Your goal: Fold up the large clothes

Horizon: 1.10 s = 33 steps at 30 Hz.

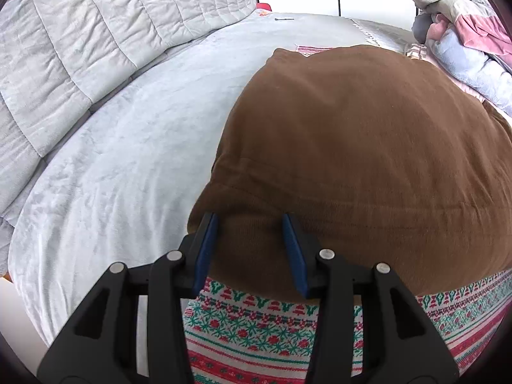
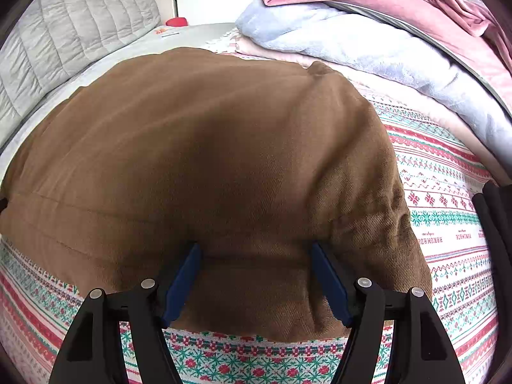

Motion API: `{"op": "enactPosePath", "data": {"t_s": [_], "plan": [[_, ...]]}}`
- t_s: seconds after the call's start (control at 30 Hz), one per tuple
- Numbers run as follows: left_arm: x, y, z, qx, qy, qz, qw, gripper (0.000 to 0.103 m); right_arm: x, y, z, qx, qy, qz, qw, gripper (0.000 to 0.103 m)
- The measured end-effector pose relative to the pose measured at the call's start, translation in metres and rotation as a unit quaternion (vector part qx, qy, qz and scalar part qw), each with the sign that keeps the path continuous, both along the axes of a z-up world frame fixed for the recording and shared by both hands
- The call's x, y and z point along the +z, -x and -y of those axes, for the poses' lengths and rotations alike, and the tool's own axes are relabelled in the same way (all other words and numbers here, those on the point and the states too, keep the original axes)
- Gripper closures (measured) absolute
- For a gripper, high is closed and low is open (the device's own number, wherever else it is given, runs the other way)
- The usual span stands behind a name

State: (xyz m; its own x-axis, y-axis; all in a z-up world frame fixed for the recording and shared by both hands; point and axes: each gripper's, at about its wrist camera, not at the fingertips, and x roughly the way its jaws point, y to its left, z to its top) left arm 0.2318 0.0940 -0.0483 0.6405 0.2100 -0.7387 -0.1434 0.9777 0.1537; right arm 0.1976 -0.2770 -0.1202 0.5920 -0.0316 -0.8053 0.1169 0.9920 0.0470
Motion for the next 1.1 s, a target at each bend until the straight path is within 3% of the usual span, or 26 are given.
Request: {"op": "enactPosePath", "data": {"t_s": [0.07, 0.17, 0.27, 0.4, 0.53, 0.67, 0.8, 0.9, 1.1], "plan": [[0.006, 0.004, 0.005, 0.002, -0.014, 0.003, 0.9999, 0.058, 0.002, 0.002, -0.002, -0.007, 0.005, -0.001, 1.0, 0.03], [0.018, 0.013, 0.012, -0.003, 0.005, 0.009, 0.9999, 0.058, 0.004, 0.004, -0.004, -0.011, 0.012, -0.002, 1.0, 0.03], [0.03, 0.022, 0.031, -0.046, 0.034, 0.018, 0.9982, 0.058, 0.004, 0.003, -0.003, -0.012, 0.011, -0.004, 1.0, 0.029], [0.032, 0.027, 0.083, -0.107, 0.01, 0.026, 0.9939, 0.058, 0.005, 0.004, -0.004, -0.019, 0.016, -0.006, 1.0, 0.029], [0.016, 0.019, 0.135, -0.152, 0.001, 0.01, 0.9883, 0.058, 0.004, 0.003, -0.006, -0.021, 0.022, -0.006, 1.0, 0.028], [-0.001, 0.007, 0.161, -0.146, -0.029, 0.0, 0.9888, 0.058, 0.004, 0.005, -0.006, -0.015, 0.019, -0.002, 1.0, 0.028], [-0.008, 0.0, 0.164, -0.128, -0.018, -0.016, 0.9915, 0.059, 0.004, 0.007, -0.004, -0.004, 0.019, 0.003, 1.0, 0.028], [-0.009, 0.003, 0.168, -0.134, -0.025, -0.016, 0.9905, 0.067, 0.005, 0.008, -0.002, -0.003, 0.018, 0.003, 1.0, 0.028], [-0.008, 0.001, 0.169, -0.134, -0.028, -0.02, 0.9904, 0.069, 0.01, 0.012, -0.008, -0.006, 0.044, 0.009, 0.999, 0.023]]}}
